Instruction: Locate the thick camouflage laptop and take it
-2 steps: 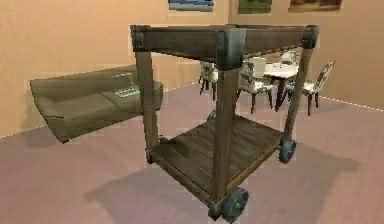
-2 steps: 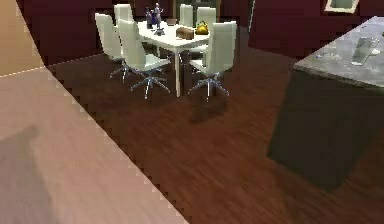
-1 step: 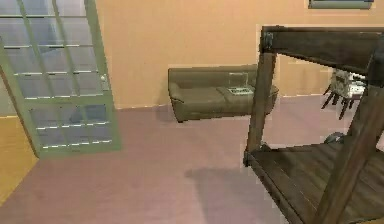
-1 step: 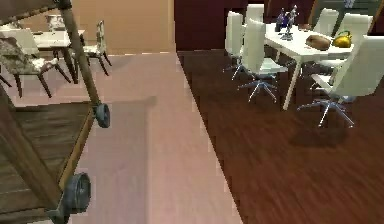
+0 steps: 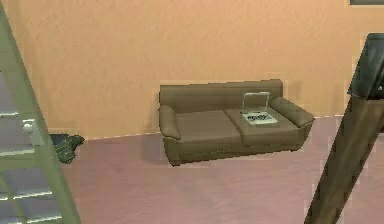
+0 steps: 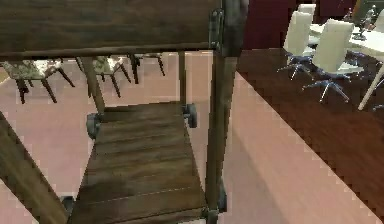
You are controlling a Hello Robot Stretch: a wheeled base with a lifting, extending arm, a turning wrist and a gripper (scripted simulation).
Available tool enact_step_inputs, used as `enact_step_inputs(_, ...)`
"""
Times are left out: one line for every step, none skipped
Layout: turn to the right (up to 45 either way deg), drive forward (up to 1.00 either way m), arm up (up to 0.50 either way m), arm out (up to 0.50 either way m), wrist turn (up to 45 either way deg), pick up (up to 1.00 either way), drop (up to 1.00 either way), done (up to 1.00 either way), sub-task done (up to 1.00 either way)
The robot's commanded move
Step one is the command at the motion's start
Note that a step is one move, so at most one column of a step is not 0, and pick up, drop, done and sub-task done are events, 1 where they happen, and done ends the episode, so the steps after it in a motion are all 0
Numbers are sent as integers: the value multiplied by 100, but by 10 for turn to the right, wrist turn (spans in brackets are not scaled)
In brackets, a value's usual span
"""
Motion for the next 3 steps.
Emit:
enact_step_inputs(0,55,0,0,0,0,0,0,0)
enact_step_inputs(210,0,0,0,0,0,0,0,0)
enact_step_inputs(0,75,0,0,0,0,0,0,0)
